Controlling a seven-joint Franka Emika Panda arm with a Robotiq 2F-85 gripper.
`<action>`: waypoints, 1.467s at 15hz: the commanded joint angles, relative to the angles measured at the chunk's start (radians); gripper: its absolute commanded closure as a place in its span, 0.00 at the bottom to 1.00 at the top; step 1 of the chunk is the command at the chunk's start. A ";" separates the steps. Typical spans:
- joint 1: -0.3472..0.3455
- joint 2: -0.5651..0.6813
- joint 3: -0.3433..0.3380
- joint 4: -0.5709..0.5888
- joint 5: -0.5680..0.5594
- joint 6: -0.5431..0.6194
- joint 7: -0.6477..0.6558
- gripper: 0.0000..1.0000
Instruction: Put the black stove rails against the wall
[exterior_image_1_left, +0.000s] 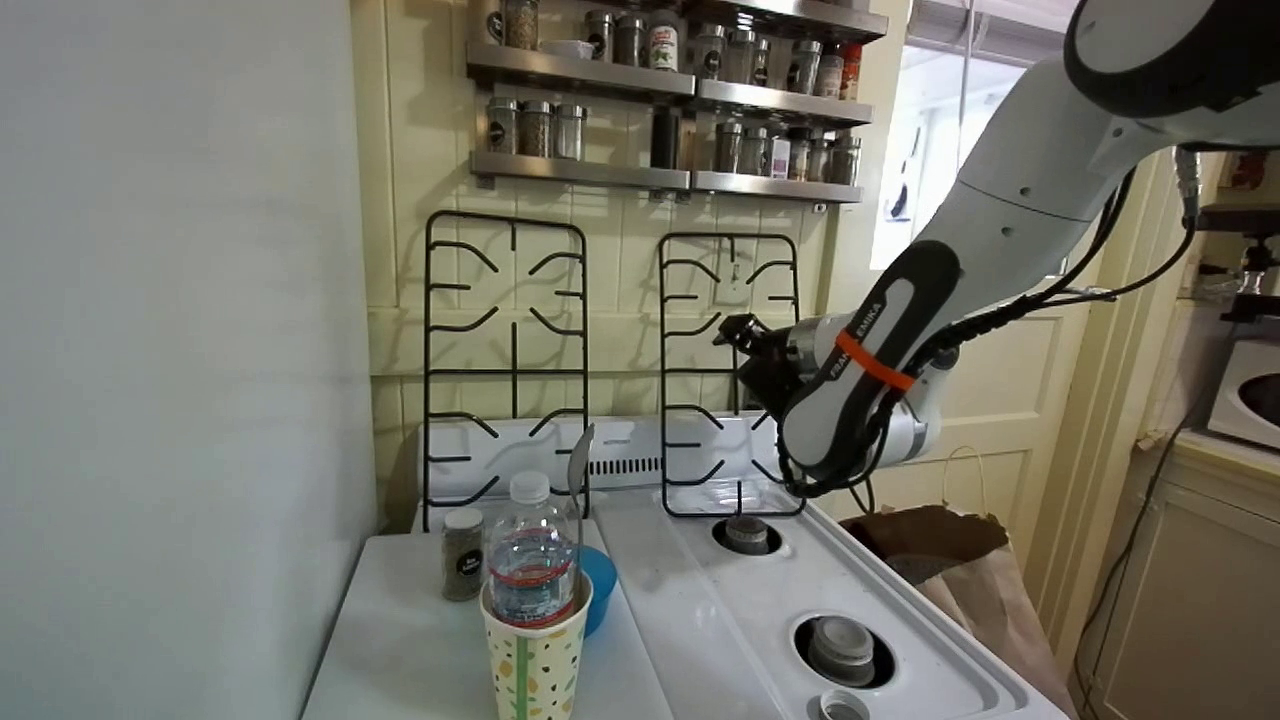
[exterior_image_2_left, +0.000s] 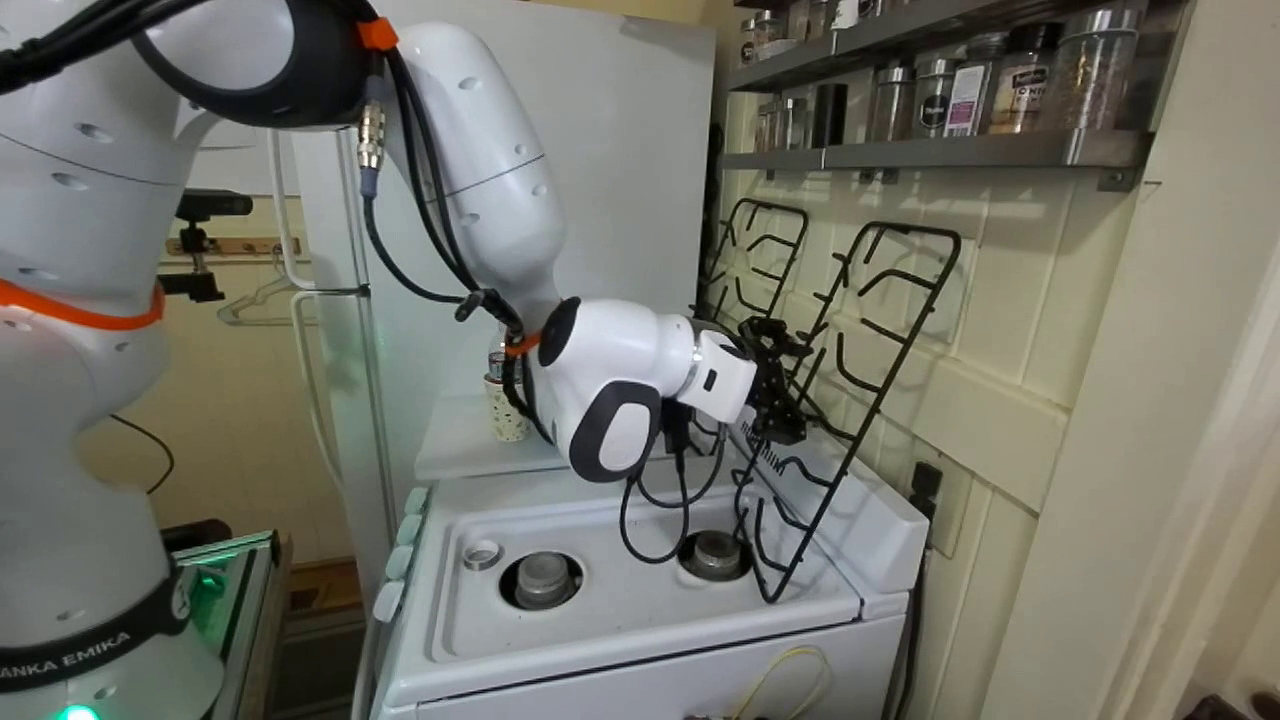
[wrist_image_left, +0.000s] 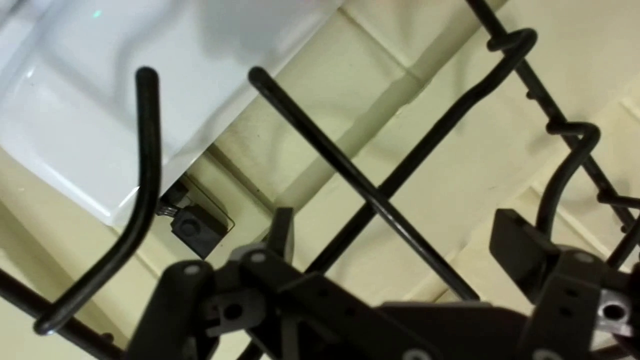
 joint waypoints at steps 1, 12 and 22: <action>-0.003 -0.052 0.005 -0.035 0.010 -0.112 0.003 0.00; -0.030 -0.267 0.001 -0.242 -0.139 -0.196 -0.013 0.00; -0.084 -0.355 -0.056 -0.351 -0.726 0.090 0.185 0.00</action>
